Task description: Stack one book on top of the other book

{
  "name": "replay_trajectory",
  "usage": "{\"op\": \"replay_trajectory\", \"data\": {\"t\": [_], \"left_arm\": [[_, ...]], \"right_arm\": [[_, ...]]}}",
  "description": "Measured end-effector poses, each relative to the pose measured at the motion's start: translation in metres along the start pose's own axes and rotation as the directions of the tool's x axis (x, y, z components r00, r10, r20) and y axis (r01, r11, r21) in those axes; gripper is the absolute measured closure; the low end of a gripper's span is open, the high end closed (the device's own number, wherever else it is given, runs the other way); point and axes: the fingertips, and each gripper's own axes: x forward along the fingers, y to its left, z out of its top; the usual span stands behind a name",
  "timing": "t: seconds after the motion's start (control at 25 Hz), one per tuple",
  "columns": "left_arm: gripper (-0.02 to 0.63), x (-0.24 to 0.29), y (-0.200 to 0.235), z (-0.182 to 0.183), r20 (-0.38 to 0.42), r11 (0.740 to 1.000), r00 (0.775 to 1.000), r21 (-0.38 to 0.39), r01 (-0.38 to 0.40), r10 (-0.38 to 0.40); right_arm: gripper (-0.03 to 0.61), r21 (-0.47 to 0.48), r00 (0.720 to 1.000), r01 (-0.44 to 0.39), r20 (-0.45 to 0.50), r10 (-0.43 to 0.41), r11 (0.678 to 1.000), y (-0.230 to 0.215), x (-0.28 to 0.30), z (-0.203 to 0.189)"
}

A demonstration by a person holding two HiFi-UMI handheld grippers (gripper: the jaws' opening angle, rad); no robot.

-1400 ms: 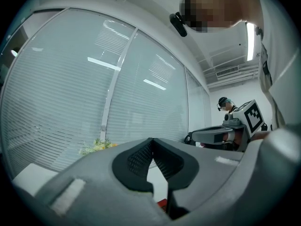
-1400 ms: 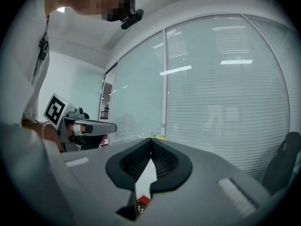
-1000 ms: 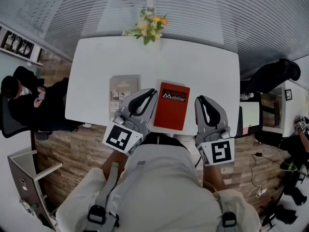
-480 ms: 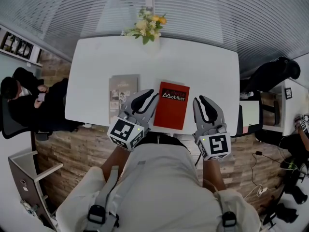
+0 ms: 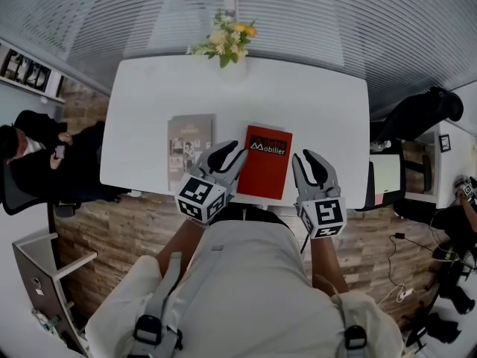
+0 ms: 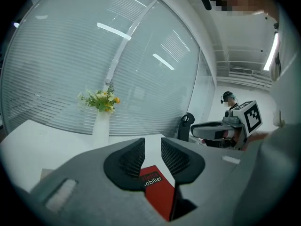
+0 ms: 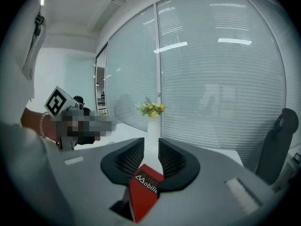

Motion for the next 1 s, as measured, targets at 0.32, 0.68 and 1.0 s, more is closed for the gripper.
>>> {"op": "replay_trajectory", "data": {"t": [0.32, 0.68, 1.0], "left_arm": [[0.486, 0.011, 0.009, -0.04, -0.085, 0.999, 0.996, -0.032, -0.004, 0.001], [0.451, 0.021, 0.021, -0.088, -0.17, 0.997, 0.985, -0.069, -0.023, 0.011], [0.387, 0.03, 0.03, -0.129, -0.248, 0.991, 0.969, -0.127, -0.033, 0.0]], "right_arm": [[0.457, 0.031, 0.998, 0.009, -0.06, -0.007, 0.999, -0.005, 0.009, -0.041], [0.408, 0.068, 0.989, 0.002, -0.149, 0.008, 0.998, -0.004, 0.02, -0.088], [0.35, 0.112, 0.977, -0.006, -0.21, 0.029, 0.994, -0.004, 0.027, -0.125]]}}
